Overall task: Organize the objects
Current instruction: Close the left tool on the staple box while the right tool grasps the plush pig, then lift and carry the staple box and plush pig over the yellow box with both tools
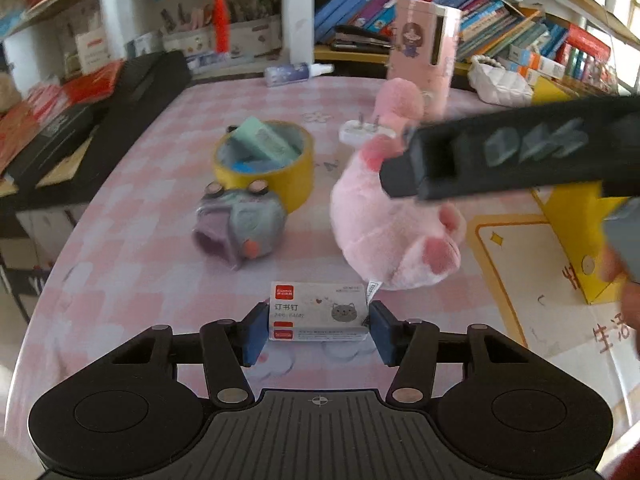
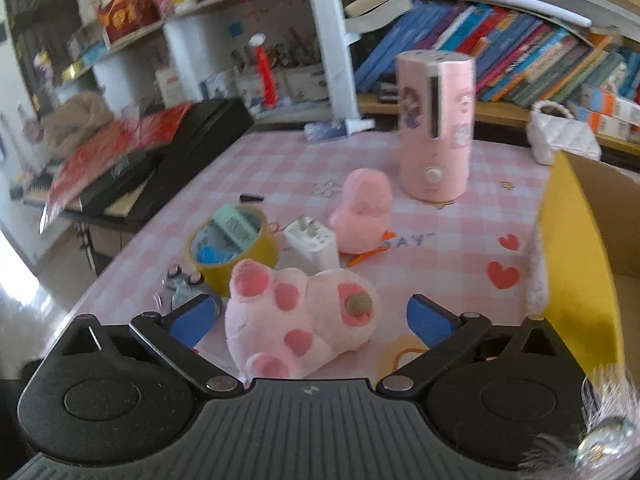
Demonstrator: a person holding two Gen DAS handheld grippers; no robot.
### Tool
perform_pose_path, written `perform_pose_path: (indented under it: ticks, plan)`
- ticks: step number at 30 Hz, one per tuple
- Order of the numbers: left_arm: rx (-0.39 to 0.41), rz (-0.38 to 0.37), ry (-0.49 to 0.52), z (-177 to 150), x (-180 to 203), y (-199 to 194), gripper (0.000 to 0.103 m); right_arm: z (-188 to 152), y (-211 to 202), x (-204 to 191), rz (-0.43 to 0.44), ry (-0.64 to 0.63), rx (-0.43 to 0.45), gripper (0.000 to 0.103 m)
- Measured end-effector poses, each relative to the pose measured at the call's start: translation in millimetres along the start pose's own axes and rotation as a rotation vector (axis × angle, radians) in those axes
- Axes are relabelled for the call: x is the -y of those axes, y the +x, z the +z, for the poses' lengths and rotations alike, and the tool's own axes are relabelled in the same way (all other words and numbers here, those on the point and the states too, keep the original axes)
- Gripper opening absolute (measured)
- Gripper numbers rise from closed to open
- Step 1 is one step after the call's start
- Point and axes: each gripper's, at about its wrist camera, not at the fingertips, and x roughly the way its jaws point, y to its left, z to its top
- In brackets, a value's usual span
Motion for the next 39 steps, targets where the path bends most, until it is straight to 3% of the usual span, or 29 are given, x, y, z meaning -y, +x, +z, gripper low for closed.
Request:
perform_pose_path:
  ticks: [4, 11, 13, 14, 15, 18, 23, 27, 32, 39]
  plan:
    - [-0.004, -0.004, -0.042, -6, -10, -6, 0.052, -1, 24, -11, 0.016, -0.095, -0.042, 0.103]
    - [0.002, -0.014, -0.051, -9, -12, -12, 0.051, -1, 53, -19, 0.125, -0.063, -0.158, 0.103]
    - [0.005, -0.013, -0.046, -9, -11, -13, 0.052, -6, 62, -24, 0.117, -0.081, -0.208, 0.1]
    - [0.008, -0.011, -0.043, -10, -10, -14, 0.052, -9, 63, -26, 0.116, -0.093, -0.211, 0.093]
    - [0.015, -0.011, -0.043, -10, -10, -16, 0.052, -11, 60, -26, 0.123, -0.093, -0.193, 0.087]
    - [0.036, -0.019, -0.049, -10, -11, -21, 0.052, -11, 45, -25, 0.112, -0.078, -0.152, 0.082]
    - [0.088, -0.039, -0.013, -5, -4, -32, 0.052, -7, 21, -21, 0.074, -0.05, -0.062, 0.081]
    - [0.062, -0.041, -0.015, -9, -3, -33, 0.051, -2, 11, -2, -0.052, 0.022, -0.01, 0.081]
    - [0.055, -0.024, -0.056, -11, -13, -37, 0.051, 1, 2, 19, -0.076, 0.093, -0.009, 0.081]
    - [0.088, -0.026, -0.101, -10, -22, -60, 0.051, -12, -31, 14, -0.066, 0.088, -0.012, 0.081]
